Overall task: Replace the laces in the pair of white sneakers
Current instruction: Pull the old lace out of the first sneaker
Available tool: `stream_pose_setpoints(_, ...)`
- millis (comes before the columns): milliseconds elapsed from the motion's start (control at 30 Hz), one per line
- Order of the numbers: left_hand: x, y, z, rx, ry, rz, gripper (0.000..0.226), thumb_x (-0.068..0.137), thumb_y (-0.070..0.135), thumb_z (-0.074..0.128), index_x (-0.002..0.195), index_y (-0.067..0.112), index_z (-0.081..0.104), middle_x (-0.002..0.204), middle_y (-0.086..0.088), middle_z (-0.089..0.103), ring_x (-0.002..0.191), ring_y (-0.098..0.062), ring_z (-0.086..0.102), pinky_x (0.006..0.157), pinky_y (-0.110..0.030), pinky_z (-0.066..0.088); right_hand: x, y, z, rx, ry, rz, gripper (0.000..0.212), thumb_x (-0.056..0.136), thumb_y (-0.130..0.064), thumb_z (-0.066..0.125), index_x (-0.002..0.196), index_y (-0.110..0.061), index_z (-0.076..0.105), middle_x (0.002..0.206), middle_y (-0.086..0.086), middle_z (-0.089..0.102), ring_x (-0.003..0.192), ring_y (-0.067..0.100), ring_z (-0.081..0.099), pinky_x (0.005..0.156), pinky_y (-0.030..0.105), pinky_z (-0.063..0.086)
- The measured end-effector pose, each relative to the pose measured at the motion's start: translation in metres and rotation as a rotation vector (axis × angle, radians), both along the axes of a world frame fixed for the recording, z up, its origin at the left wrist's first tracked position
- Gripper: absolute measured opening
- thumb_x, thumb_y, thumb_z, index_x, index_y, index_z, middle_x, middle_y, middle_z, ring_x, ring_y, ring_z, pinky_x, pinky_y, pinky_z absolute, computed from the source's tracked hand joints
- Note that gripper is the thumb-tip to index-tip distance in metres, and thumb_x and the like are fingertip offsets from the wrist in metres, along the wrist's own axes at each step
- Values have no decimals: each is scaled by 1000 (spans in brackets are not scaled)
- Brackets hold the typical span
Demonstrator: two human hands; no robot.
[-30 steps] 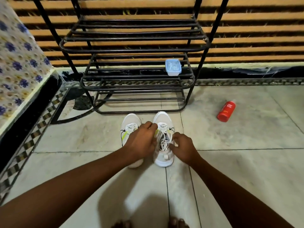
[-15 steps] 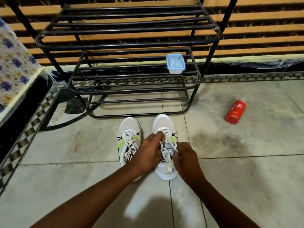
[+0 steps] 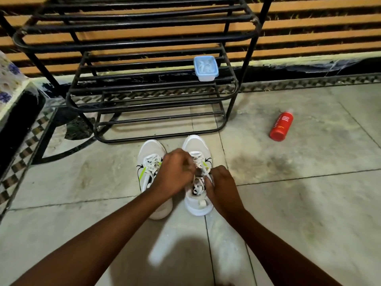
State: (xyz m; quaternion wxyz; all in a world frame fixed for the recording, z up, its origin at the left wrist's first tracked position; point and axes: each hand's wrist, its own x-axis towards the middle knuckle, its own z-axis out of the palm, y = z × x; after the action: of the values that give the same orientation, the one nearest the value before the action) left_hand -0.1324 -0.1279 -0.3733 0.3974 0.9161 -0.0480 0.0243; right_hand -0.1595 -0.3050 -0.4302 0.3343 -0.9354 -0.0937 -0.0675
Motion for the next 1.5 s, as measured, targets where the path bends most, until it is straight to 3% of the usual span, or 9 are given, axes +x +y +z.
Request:
stream_pose_setpoints(167,17,-1,3,263,71,-223,22,79,16,70,100,20,67,100,1,68,93,-23,66,82,-39,56,-1,9,-2,-33,-6,-13,34,95,-30,35,91,-7,59,92,11,56,83,29,56,72,29,38)
stream_pose_setpoints(367,15,-6,-5,425,-16,-280,12,85,12,60,82,16,50,89,-8,62,81,-38,64,70,-47,55,-7,18,-4,34,5,-1,21,103,-9,49,115,-4,64,114,11,63,103,24,59,87,13,34)
stream_pose_setpoints(600,21,4,-1,-22,192,148,15,84,7,72,71,9,67,78,-3,70,85,-17,67,69,-23,50,-14,20,-1,-77,-12,13,29,93,-2,61,122,0,61,116,14,64,99,30,65,78,33,54)
stream_pose_setpoints(800,21,5,9,-450,452,350,18,89,-2,69,73,3,63,85,-21,77,84,-37,76,74,-61,62,-11,19,-4,-131,-15,17,36,81,6,70,116,7,65,108,21,68,92,35,71,77,32,59)
stream_pose_setpoints(933,27,13,25,-317,476,17,7,90,0,67,94,5,67,89,-14,77,88,-25,75,91,-46,60,-6,19,3,-170,-58,-20,35,88,-20,40,100,0,67,92,16,66,72,34,67,59,32,54)
stream_pose_setpoints(1033,24,10,24,3,379,-113,9,87,18,77,94,18,72,95,2,75,92,-13,71,88,-33,57,0,18,2,-170,-121,-37,32,86,-25,40,87,-5,64,80,13,63,59,36,62,49,34,49)
stream_pose_setpoints(1300,20,1,14,249,-5,-170,33,74,-12,55,81,20,59,90,5,64,80,-14,65,74,-36,55,-5,16,-14,-247,-113,-50,31,87,-21,47,103,-8,70,91,8,71,57,29,66,47,28,47)
stream_pose_setpoints(1367,24,2,10,127,6,24,29,78,-8,53,80,21,58,84,7,70,78,-16,68,73,-34,55,-6,15,-17,-223,-64,-60,30,86,-20,54,109,-9,69,99,7,71,62,31,67,51,32,52)
stream_pose_setpoints(1500,33,-6,7,-511,187,437,24,99,-3,47,82,13,53,67,-4,65,58,-25,67,65,-46,59,-9,20,-14,-234,-63,-77,21,89,-18,57,104,-7,67,93,10,70,54,33,64,44,35,49)
